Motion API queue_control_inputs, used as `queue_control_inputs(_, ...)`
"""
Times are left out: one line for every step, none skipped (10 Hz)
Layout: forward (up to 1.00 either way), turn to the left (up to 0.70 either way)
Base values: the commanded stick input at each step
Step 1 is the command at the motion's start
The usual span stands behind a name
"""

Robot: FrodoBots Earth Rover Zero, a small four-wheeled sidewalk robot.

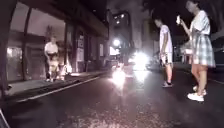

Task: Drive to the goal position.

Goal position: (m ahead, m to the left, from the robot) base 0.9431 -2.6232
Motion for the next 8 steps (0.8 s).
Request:
queue_control_inputs(0.45,0.0)
queue_control_inputs(0.45,0.0)
queue_control_inputs(0.45,0.0)
queue_control_inputs(0.45,0.0)
queue_control_inputs(0.45,0.0)
queue_control_inputs(0.45,0.0)
queue_control_inputs(0.45,0.0)
queue_control_inputs(0.45,0.0)
